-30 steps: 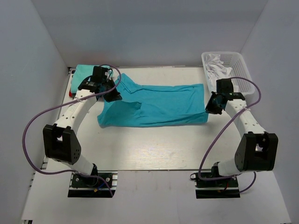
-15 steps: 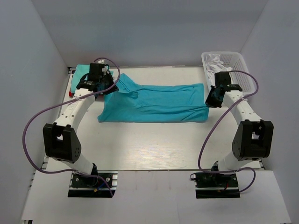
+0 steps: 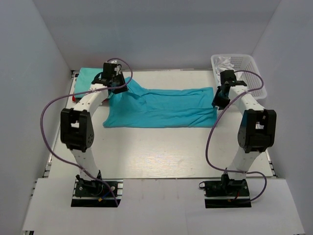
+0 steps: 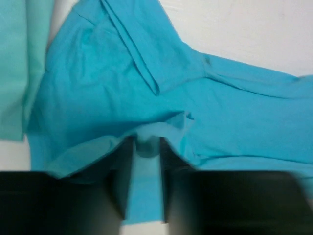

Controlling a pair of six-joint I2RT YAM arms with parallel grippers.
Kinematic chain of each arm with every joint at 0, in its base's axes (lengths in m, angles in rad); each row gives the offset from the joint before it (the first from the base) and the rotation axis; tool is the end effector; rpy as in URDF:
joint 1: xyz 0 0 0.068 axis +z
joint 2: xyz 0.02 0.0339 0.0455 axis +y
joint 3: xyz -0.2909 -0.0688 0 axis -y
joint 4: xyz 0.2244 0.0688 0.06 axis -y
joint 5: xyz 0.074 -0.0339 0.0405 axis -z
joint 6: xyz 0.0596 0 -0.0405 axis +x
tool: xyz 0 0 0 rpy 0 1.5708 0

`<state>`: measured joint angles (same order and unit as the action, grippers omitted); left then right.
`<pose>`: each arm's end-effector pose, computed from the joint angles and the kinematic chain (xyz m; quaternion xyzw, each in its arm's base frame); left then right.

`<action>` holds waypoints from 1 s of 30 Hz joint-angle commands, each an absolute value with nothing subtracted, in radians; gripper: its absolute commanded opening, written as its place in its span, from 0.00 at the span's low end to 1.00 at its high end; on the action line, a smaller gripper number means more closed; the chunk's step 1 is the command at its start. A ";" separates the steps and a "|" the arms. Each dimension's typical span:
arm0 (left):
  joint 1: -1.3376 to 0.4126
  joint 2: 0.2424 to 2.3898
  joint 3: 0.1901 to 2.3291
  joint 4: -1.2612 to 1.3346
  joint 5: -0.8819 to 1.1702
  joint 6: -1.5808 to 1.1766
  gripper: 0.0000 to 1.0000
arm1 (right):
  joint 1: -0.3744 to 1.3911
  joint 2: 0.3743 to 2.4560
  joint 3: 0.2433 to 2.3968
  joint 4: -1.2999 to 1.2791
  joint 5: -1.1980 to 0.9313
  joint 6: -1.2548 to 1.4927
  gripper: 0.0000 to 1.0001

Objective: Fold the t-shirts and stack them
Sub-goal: Fold the flattened tshirt in 1/3 of the way

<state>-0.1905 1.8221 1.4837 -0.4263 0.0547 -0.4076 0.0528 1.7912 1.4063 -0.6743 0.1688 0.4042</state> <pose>0.4120 -0.0828 0.2849 -0.0890 0.9153 -0.1395 0.3673 0.3791 0.0100 0.2530 0.1895 0.9454 -0.0223 0.2640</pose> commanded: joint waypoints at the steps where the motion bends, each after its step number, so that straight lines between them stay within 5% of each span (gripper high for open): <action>1: -0.175 1.911 1.659 -0.530 -0.058 -0.399 0.47 | 0.051 1.825 1.509 -0.716 0.189 0.370 0.45; 5: -0.175 1.980 1.761 -0.650 -0.067 -0.420 0.85 | 0.058 1.798 1.511 -0.677 0.077 0.339 0.85; 8: -0.175 1.944 1.718 -0.635 -0.034 -0.442 1.00 | 0.063 1.723 1.461 -0.635 0.011 0.315 0.90; 18: -0.195 1.672 1.384 -0.520 0.145 -0.497 1.00 | 0.118 1.526 1.195 -0.474 -0.149 0.347 0.90; 30: -0.176 1.709 1.117 -0.465 0.124 -0.609 1.00 | 0.124 1.739 1.105 -0.390 -0.219 0.408 0.90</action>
